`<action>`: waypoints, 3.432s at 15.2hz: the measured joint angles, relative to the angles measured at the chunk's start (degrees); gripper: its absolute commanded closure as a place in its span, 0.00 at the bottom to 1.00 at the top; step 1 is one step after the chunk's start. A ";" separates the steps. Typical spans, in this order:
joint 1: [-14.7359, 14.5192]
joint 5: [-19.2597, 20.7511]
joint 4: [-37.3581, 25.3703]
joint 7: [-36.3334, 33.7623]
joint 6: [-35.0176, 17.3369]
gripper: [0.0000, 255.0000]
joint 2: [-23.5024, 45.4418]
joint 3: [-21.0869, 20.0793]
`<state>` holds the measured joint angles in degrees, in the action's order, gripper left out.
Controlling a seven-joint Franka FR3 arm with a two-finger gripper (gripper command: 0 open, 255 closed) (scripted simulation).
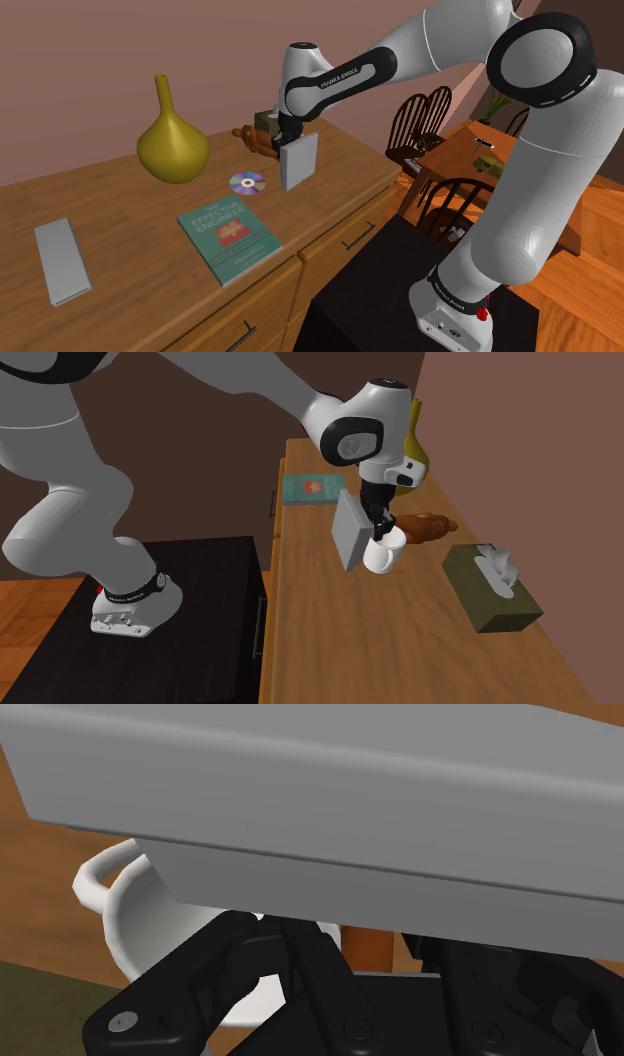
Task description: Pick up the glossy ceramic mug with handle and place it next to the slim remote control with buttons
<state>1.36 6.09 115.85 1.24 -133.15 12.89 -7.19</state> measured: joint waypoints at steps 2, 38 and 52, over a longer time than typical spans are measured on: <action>-0.01 0.00 -0.02 0.00 0.01 1.00 -0.01 -0.01; 0.22 -2.21 -13.93 2.26 21.33 1.00 -7.43 -0.43; -8.05 0.13 -20.08 -12.41 25.73 1.00 -4.57 -6.66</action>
<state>-6.69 6.22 95.77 -11.17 -107.42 8.32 -13.85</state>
